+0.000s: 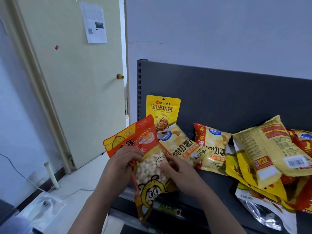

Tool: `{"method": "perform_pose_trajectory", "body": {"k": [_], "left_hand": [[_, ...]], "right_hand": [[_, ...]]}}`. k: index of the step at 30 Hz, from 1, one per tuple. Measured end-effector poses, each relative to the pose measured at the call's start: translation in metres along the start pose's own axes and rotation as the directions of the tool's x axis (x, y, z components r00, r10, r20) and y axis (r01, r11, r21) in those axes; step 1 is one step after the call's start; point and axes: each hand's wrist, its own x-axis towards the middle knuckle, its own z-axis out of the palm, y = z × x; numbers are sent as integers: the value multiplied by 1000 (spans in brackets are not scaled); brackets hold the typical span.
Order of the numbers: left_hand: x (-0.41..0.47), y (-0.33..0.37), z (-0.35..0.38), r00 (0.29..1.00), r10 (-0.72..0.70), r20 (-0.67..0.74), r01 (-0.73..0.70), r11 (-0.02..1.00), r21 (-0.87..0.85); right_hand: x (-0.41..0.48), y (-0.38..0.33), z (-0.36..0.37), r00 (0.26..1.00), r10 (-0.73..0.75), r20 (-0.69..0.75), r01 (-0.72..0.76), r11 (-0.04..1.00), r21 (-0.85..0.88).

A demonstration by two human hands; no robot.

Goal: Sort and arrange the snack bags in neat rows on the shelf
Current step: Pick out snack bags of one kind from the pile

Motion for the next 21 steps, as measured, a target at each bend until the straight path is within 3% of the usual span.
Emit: {"method": "perform_pose_trajectory", "body": {"k": [2, 5, 7, 9, 10, 12, 14, 15, 21], "left_hand": [[1, 3, 4, 1000, -13, -23, 13, 999, -31], [6, 8, 10, 994, -37, -99, 42, 998, 44], [6, 16, 14, 968, -146, -202, 160, 986, 56], [-1, 26, 19, 919, -281, -277, 281, 959, -41], [-5, 32, 20, 898, -380, -222, 358, 924, -133], [-10, 39, 23, 851, -517, 87, 515, 794, -323], [-10, 41, 28, 793, -478, 377, 601, 713, -361], [-8, 42, 29, 776, -446, 446, 606, 723, -332], [9, 48, 28, 768, -356, 532, 548, 795, -260]], "right_hand": [[0, -2, 4, 998, -32, 52, 22, 985, 172], [1, -3, 6, 999, -15, -28, 24, 935, 354], [1, -1, 9, 994, 4, -109, 39, 917, 396], [2, 0, 11, 982, 24, -189, 57, 909, 413], [3, 1, 11, 972, 43, -233, 62, 903, 424], [4, 1, 9, 951, 74, -301, 76, 887, 456], [3, 3, 4, 954, 53, -294, 89, 889, 448], [1, 4, 2, 964, 27, -265, 93, 899, 427], [-17, 5, -21, 974, -110, -198, 174, 922, 345]]}}
